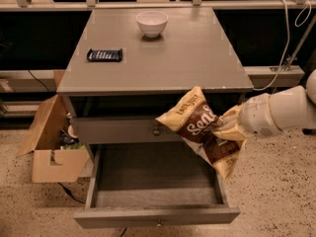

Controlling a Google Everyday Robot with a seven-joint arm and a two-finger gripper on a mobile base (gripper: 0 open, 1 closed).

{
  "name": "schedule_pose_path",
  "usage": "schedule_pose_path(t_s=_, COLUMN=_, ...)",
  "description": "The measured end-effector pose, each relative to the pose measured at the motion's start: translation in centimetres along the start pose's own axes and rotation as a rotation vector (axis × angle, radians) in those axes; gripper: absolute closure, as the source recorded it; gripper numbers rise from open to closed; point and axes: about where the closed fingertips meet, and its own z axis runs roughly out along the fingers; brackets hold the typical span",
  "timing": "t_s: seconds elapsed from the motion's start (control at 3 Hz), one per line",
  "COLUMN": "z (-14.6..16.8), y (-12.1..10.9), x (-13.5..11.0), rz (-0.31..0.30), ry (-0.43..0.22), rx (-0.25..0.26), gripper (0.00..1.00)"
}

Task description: Place brown chip bag into middle drawer

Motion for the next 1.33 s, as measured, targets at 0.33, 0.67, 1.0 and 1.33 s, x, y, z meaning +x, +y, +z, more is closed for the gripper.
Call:
schedule_pose_path(t_s=0.33, z=2.8, y=1.6, x=3.7, rz=0.008, ry=-0.013, rx=-0.052, gripper=1.0)
schedule_pose_path(t_s=0.67, z=8.0, y=3.2, x=9.0, rz=0.015, ry=0.005, rx=-0.141, gripper=1.0)
schedule_pose_path(t_s=1.0, z=10.7, y=3.5, x=11.8, rz=0.035, ry=0.001, rx=-0.177, gripper=1.0)
schedule_pose_path(t_s=1.33, z=14.4, y=3.7, x=14.5, rz=0.078, ry=-0.01, rx=-0.194, gripper=1.0)
